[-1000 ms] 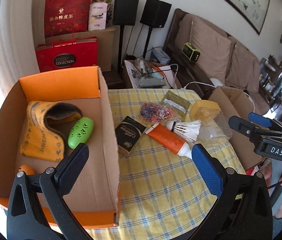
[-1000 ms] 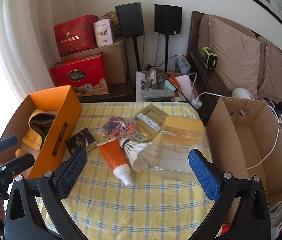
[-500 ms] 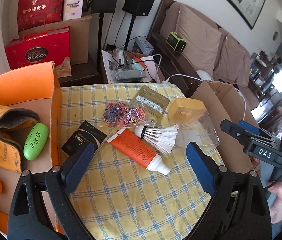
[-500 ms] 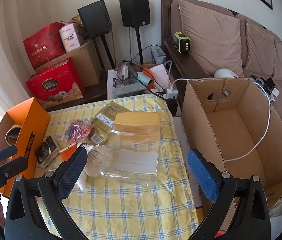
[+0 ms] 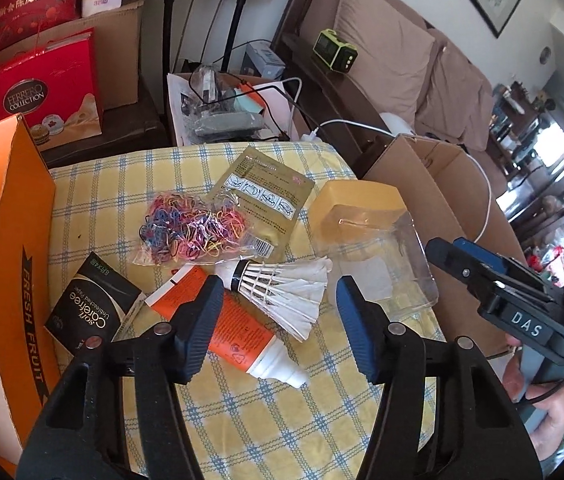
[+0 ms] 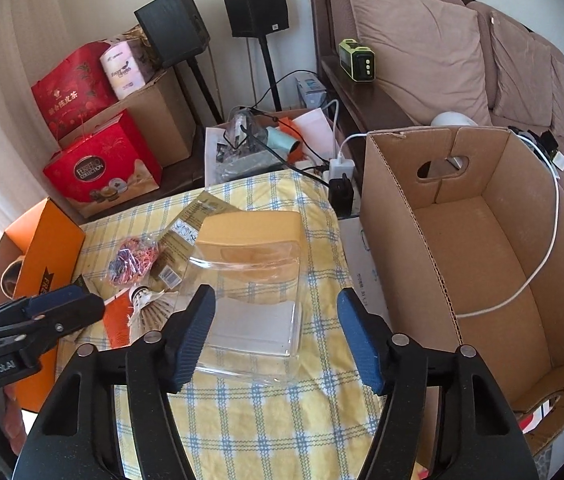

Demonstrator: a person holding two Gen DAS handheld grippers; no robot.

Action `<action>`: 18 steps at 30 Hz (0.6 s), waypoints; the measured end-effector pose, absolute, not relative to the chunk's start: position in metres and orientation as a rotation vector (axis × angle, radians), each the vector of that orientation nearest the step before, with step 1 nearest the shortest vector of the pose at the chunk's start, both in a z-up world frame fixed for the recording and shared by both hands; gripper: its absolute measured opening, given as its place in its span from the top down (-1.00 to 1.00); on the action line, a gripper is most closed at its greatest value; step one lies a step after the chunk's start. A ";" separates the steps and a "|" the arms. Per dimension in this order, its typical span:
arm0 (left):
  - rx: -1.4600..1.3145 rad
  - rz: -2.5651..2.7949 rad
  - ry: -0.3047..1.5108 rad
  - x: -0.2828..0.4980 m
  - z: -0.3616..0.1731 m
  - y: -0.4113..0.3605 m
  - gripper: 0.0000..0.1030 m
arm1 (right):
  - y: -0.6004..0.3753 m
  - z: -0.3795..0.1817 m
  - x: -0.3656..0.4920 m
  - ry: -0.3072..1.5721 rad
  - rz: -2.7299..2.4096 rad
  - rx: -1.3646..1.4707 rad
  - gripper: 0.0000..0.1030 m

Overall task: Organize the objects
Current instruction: 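Reach the left tool to the white shuttlecock and close on it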

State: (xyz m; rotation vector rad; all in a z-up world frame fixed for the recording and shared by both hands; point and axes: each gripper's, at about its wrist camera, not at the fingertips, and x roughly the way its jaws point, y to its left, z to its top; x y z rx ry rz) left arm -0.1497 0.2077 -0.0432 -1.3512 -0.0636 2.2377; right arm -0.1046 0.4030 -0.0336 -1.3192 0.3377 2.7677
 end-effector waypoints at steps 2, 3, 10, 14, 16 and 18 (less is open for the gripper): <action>-1.352 2.245 -0.022 -0.148 -0.049 0.210 -0.06 | 0.403 -0.032 -0.104 0.345 2.779 -1.313 -0.23; -1.350 2.251 -0.002 -0.146 -0.051 0.211 -0.06 | 0.403 -0.031 -0.103 0.349 2.781 -1.310 -0.23; -1.320 2.289 0.097 -0.136 -0.062 0.225 -0.09 | 0.398 -0.026 -0.103 0.391 2.813 -1.298 -0.23; -1.318 2.305 0.145 -0.137 -0.071 0.232 -0.07 | 0.392 -0.025 -0.103 0.373 2.822 -1.299 -0.23; -1.326 2.309 0.159 -0.139 -0.076 0.234 -0.01 | 0.391 -0.026 -0.103 0.374 2.821 -1.304 -0.23; -1.328 2.298 0.171 -0.141 -0.081 0.234 0.26 | 0.390 -0.027 -0.103 0.371 2.820 -1.308 -0.23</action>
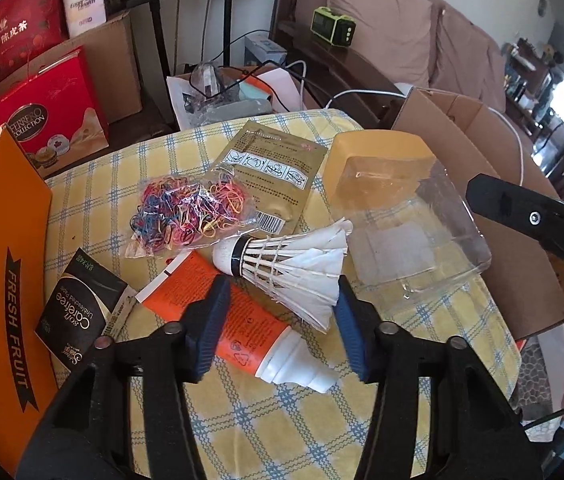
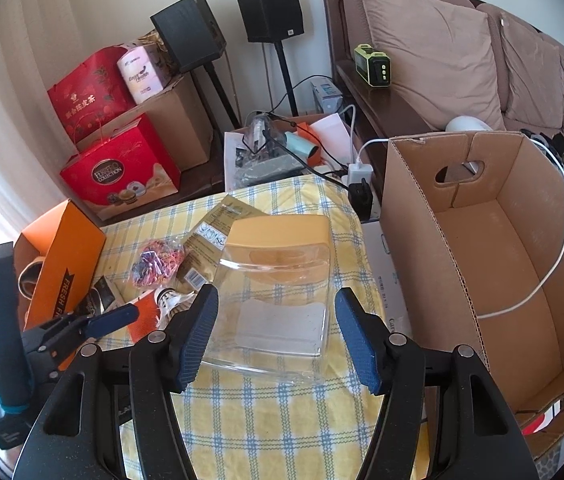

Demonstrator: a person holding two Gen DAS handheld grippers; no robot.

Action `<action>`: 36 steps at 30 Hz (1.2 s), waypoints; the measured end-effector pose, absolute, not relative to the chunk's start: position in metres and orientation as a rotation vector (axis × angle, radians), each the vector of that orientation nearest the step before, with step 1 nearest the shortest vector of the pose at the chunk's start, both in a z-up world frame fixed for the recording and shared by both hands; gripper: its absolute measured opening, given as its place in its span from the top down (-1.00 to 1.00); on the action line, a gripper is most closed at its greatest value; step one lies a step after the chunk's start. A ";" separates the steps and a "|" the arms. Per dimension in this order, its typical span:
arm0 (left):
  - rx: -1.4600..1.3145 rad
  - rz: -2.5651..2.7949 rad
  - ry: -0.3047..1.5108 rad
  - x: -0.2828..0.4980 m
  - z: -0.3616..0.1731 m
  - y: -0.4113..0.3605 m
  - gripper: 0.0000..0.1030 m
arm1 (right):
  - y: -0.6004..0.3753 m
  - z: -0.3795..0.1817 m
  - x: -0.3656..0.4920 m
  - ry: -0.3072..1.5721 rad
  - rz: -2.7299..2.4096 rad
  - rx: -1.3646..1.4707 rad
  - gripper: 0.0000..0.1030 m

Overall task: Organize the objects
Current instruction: 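Reach the left tool to the white shuttlecock and close on it, then lift the shuttlecock with the left tool toward the cardboard box while the right tool reaches the black tissue pack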

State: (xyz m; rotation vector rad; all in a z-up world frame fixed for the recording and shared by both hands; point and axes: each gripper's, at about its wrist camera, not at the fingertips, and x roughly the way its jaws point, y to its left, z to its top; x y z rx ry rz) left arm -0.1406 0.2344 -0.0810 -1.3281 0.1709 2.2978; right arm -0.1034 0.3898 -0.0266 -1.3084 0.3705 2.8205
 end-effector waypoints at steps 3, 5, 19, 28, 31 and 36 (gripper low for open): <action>-1.302 2.304 0.179 -0.139 -0.081 0.232 0.51 | 0.389 -0.028 -0.102 0.366 2.818 -1.313 -0.23; -1.285 2.304 0.156 -0.138 -0.078 0.227 0.64 | 0.388 -0.029 -0.102 0.362 2.818 -1.317 -0.23; -1.149 2.358 -0.096 -0.141 0.000 0.165 0.98 | 0.354 -0.016 -0.103 0.316 2.892 -1.321 -0.23; -1.095 2.422 -0.147 -0.139 0.033 0.126 0.98 | 0.323 -0.010 -0.107 0.276 2.952 -1.352 -0.23; -1.094 2.440 -0.157 -0.138 0.038 0.114 0.98 | 0.306 -0.017 -0.109 0.235 2.983 -1.402 -0.23; -1.090 2.464 -0.175 -0.137 0.042 0.098 0.98 | 0.281 -0.031 -0.117 0.188 3.008 -1.477 -0.23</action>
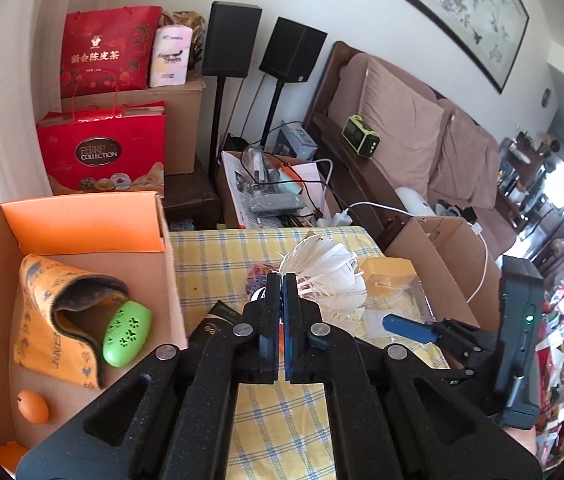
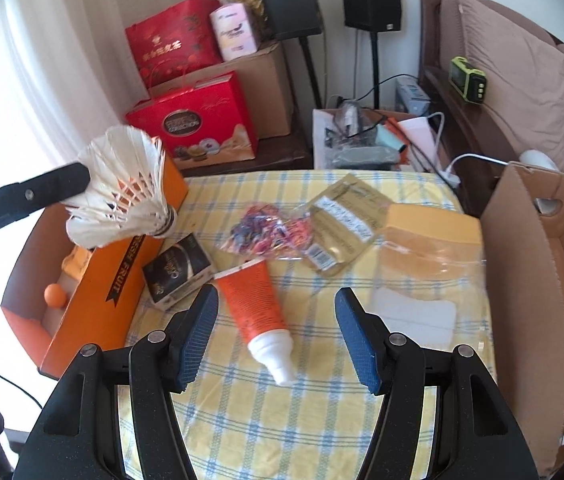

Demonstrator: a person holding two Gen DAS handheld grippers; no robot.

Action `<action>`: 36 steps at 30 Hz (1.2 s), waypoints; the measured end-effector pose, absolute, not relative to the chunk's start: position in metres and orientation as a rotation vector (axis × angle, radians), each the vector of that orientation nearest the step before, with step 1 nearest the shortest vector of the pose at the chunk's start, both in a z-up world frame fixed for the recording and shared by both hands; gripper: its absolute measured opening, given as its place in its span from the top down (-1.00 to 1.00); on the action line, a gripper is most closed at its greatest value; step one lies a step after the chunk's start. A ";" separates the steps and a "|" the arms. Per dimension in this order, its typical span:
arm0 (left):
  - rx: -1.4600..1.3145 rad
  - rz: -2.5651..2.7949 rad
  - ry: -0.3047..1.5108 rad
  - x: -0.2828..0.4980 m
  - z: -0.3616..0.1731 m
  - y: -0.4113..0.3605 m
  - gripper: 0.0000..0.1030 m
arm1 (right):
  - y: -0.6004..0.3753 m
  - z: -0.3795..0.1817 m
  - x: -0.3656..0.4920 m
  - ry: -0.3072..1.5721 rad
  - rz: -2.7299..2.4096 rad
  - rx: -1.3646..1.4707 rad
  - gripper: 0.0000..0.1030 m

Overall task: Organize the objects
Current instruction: 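Lift the shuttlecock with the left tool toward the cardboard box while the right tool reaches the black tissue pack, then grasp the black Carefree tissue pack with the right tool while the left tool holds the shuttlecock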

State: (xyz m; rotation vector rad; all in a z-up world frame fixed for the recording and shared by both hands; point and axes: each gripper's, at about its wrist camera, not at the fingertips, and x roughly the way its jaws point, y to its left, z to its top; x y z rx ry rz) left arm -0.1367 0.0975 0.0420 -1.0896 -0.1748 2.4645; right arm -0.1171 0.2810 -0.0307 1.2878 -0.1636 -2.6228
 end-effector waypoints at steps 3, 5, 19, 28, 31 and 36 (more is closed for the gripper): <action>-1.082 2.485 -0.188 -0.135 0.046 0.086 0.98 | 0.268 -0.036 -0.124 -0.161 -2.589 1.296 -0.23; -1.078 2.498 -0.206 -0.135 0.049 0.077 0.98 | 0.259 -0.038 -0.129 -0.157 -2.570 1.294 -0.23; -1.037 2.578 -0.324 -0.136 0.071 0.013 0.98 | 0.181 -0.072 -0.169 0.064 -2.396 1.235 -0.61; -1.048 2.584 -0.381 -0.140 0.067 -0.009 0.98 | 0.154 -0.087 -0.170 0.296 -2.270 1.227 -0.63; -1.058 2.582 -0.391 -0.142 0.064 -0.013 0.98 | 0.151 -0.093 -0.174 0.366 -2.238 1.245 -0.63; -1.080 2.578 -0.399 -0.144 0.058 -0.016 0.98 | 0.152 -0.102 -0.181 0.400 -2.198 1.271 -0.65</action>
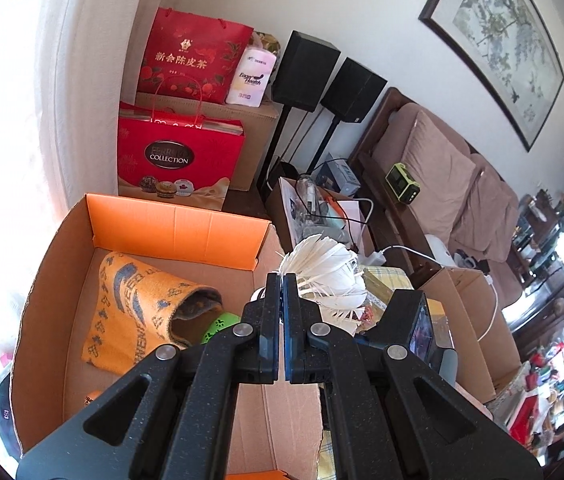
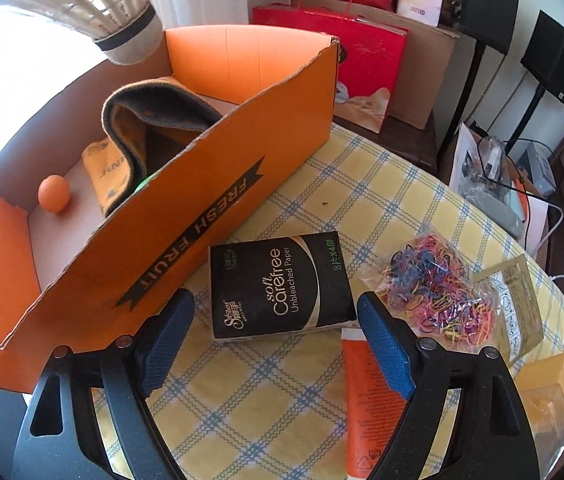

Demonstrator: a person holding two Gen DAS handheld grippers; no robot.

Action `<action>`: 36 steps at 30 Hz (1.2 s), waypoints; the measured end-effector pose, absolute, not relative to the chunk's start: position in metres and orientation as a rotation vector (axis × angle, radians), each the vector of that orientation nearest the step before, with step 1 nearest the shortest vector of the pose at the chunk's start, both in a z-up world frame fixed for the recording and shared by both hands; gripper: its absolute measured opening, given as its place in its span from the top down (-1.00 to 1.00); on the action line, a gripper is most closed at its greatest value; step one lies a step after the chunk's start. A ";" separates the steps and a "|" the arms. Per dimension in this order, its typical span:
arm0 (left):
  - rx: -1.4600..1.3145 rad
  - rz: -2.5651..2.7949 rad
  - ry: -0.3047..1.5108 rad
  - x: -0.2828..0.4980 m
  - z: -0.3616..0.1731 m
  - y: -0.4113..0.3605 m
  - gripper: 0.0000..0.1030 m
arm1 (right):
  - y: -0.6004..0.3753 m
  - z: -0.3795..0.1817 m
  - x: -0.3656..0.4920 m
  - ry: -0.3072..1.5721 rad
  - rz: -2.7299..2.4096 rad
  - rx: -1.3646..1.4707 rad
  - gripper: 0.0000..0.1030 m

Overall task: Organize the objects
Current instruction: 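Grasp the black Carefree tissue pack with the right tool while the left tool holds the shuttlecock, then release the shuttlecock into the box with the left tool while the right tool lowers the tissue pack there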

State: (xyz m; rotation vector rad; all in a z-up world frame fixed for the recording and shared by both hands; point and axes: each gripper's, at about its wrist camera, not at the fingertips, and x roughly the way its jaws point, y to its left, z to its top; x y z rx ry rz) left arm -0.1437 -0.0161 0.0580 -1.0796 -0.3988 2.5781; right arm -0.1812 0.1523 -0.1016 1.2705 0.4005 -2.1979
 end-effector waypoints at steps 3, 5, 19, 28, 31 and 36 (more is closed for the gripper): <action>-1.088 2.578 -0.403 -0.144 0.056 -0.018 0.98 | 0.149 -0.109 -0.185 0.436 -2.182 1.289 -0.65; -1.093 2.579 -0.401 -0.144 0.054 -0.020 0.98 | 0.148 -0.113 -0.187 0.447 -2.182 1.300 -0.64; -1.165 2.574 -0.342 -0.124 0.037 -0.040 0.98 | 0.168 -0.082 -0.171 0.352 -2.321 1.262 -0.48; -1.245 2.596 -0.343 -0.106 0.018 -0.076 0.98 | 0.170 -0.029 -0.143 0.280 -2.381 1.155 -0.48; -1.260 2.604 -0.342 -0.101 0.014 -0.083 0.98 | 0.163 -0.016 -0.131 0.258 -2.369 1.109 -0.48; -1.293 2.613 -0.314 -0.095 0.007 -0.088 0.98 | 0.136 -0.007 -0.114 0.268 -2.322 1.077 -0.48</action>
